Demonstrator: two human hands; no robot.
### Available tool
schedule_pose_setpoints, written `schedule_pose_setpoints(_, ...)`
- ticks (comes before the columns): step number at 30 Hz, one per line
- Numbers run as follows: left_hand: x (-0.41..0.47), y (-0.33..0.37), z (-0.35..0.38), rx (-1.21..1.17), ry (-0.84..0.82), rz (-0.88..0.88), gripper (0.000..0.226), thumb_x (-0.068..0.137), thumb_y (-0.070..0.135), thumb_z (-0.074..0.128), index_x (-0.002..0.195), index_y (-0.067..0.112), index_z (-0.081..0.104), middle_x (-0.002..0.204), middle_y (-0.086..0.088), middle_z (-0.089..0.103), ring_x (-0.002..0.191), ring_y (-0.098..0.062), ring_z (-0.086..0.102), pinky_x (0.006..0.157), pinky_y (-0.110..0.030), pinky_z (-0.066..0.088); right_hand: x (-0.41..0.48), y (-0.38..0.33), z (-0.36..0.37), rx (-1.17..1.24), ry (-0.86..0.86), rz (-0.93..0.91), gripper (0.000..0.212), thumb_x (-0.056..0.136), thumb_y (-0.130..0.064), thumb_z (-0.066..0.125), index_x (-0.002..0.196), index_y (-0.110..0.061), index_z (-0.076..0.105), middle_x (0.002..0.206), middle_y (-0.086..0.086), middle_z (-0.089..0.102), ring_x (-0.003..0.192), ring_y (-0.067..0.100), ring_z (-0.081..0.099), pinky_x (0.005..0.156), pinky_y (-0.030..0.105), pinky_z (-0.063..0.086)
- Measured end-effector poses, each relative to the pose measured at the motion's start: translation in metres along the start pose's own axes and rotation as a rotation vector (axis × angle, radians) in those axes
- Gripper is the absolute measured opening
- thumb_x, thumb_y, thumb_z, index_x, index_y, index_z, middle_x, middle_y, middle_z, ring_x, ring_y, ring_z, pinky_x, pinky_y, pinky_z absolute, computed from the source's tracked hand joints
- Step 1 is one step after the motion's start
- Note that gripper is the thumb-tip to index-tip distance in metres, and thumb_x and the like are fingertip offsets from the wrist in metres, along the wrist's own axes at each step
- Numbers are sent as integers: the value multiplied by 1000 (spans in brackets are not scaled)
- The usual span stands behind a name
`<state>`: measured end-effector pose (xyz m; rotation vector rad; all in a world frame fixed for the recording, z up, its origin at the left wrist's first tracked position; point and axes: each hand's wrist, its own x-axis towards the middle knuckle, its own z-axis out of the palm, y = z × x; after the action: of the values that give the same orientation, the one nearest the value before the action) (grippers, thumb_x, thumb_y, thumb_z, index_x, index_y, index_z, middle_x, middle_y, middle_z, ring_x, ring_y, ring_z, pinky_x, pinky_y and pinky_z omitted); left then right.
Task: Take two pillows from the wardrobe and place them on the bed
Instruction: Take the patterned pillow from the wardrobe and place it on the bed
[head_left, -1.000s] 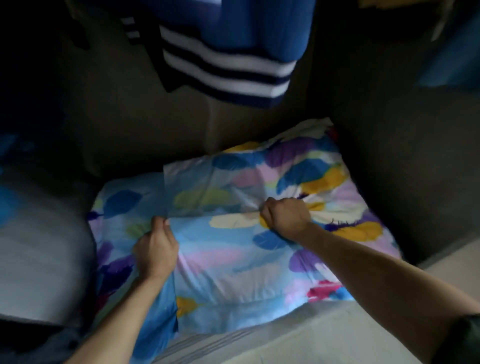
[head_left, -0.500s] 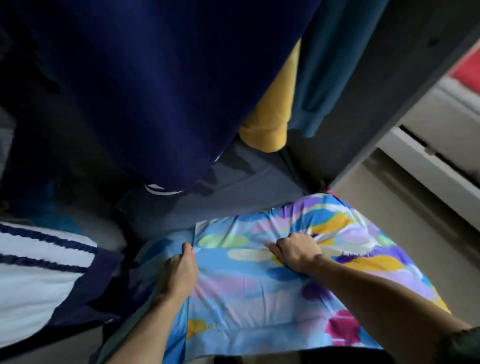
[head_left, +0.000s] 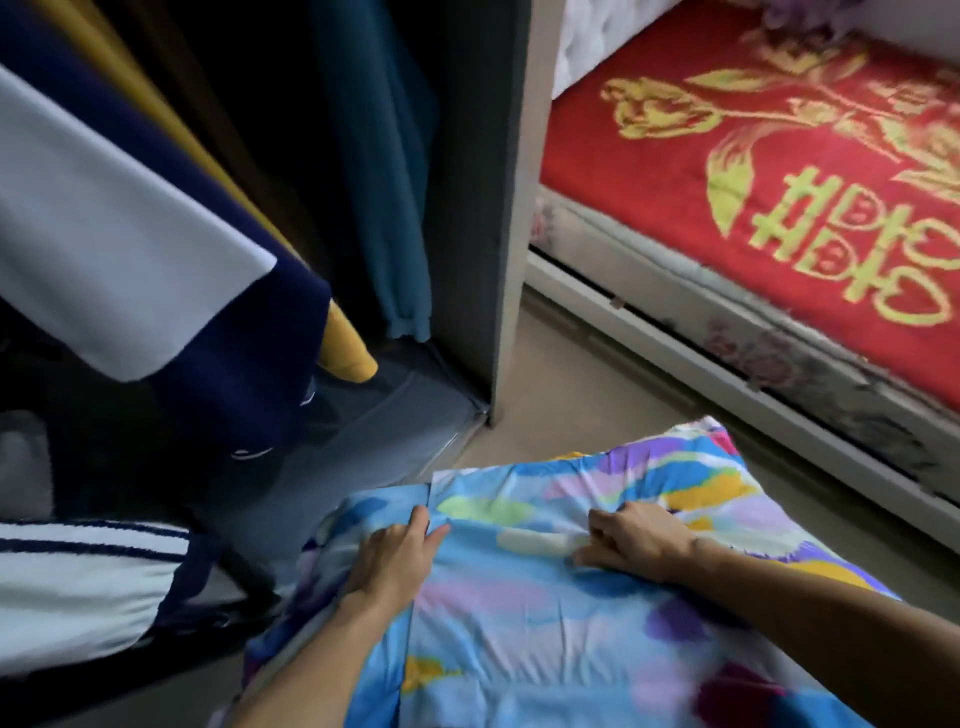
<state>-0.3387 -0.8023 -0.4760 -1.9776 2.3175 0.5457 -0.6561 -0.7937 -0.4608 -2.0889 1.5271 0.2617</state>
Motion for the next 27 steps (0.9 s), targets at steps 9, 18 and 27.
schedule_pose_setpoints(9, 58, 175, -88, 9, 127, 96, 34, 96, 42, 38, 92, 11, 50, 84, -18, 70, 84, -41, 63, 67, -43, 46, -80, 117, -121, -72, 231, 10, 34, 97, -40, 36, 87, -12, 53, 85, 23, 67, 76, 44, 61, 63, 44, 46)
schedule_pose_setpoints(18, 130, 327, -160, -123, 252, 165, 27, 97, 38, 38, 93, 13, 45, 85, -21, 69, 85, -41, 62, 66, -44, 46, -106, 240, -261, -125, 609, 157, 20, 93, -25, 55, 78, -11, 56, 80, 12, 62, 72, 35, 61, 57, 42, 44)
schedule_pose_setpoints(27, 244, 408, -189, -147, 244, 299, 25, 98, 35, 34, 104, 12, 41, 89, -22, 68, 87, -41, 62, 64, -44, 44, -55, 322, -350, -229, 758, 308, 8, 86, -19, 62, 82, -12, 62, 86, 7, 62, 84, 29, 61, 59, 39, 47)
